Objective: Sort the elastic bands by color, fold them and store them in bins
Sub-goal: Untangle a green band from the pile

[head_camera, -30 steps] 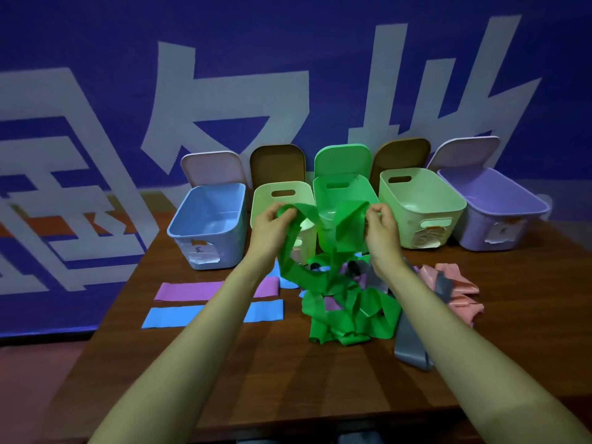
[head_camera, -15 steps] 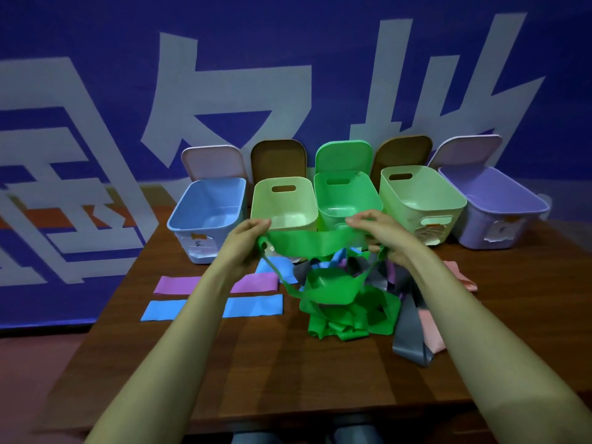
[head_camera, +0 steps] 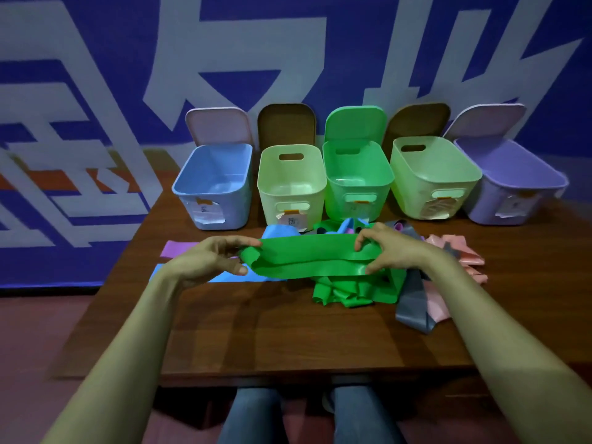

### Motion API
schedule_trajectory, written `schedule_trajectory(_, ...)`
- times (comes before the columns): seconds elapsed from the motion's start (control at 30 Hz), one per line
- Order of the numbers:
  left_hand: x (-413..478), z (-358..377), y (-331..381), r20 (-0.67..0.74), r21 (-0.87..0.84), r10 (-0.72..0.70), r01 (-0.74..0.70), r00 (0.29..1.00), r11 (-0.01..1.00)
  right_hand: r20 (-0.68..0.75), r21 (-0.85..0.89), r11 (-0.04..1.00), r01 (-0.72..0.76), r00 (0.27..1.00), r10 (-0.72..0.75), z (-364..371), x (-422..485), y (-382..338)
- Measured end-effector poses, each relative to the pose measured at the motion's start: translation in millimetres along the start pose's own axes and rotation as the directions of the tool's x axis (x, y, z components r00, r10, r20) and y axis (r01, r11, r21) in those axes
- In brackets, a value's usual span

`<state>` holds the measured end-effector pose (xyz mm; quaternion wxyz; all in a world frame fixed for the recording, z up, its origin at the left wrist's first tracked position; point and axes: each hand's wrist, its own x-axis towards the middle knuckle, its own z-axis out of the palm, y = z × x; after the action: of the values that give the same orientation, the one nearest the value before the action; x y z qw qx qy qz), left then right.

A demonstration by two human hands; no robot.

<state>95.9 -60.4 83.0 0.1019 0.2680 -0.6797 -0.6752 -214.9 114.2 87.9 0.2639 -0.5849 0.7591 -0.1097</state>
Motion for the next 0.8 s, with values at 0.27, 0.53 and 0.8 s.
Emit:
schedule_trajectory(0.27,7.9,35.7,-8.4,-0.269,0.234,0.151,-0.088,0.951,0.968,-0.307,0.135,0.991,0.022,0.951,0.021,20.5,-2.7,5.0)
schedule_trajectory(0.53,15.8,49.8,-8.3,-0.318,0.363,0.231,-0.107,0.919,0.926,-0.151,0.423,0.906,0.007,0.987,0.063,32.4,-15.6,7.7)
schedule_trajectory(0.8,22.0,49.9,-19.4,-0.450,0.346,0.310,-0.156,0.838,0.925,-0.084,0.490,0.872,0.004,0.996,0.043,37.4,-21.7,21.3)
